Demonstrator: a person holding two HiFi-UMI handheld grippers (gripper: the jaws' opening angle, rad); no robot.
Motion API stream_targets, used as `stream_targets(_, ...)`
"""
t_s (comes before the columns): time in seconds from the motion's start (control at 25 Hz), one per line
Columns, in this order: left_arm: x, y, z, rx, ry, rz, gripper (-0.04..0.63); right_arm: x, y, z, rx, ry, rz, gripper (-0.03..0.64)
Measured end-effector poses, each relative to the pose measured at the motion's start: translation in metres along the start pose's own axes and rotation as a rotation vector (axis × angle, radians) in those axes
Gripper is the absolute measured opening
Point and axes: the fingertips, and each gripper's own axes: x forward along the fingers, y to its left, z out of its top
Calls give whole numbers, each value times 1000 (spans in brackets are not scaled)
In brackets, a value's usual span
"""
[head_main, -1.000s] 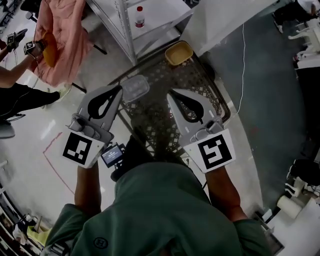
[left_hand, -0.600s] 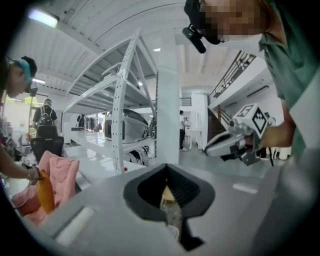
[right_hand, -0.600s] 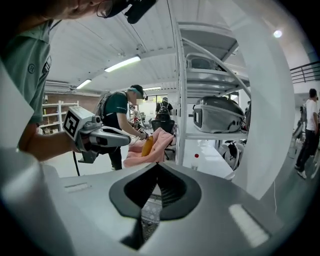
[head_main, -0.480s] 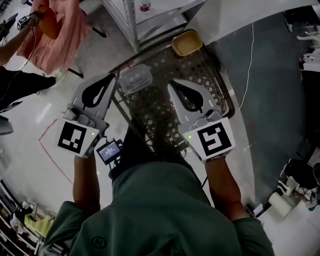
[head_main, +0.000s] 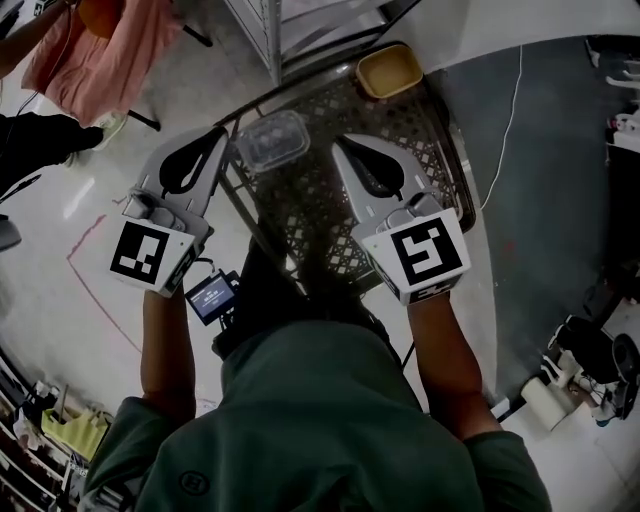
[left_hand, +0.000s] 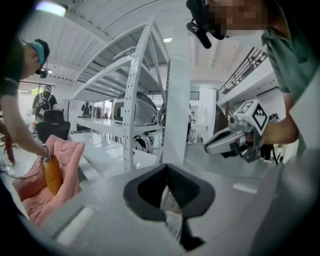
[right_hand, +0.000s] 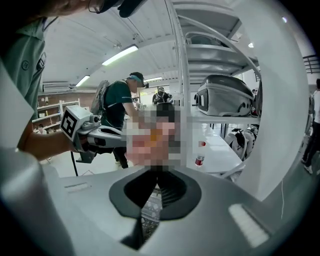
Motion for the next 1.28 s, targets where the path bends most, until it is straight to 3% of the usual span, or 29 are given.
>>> stream_targets(0.68,35,44,-92,-86,100,29,3,80,-16,-57,46,107,35,6)
stream_targets(1.28,64,62,-195,-225,227,61,3,140,-32,-125,85,222,55,7)
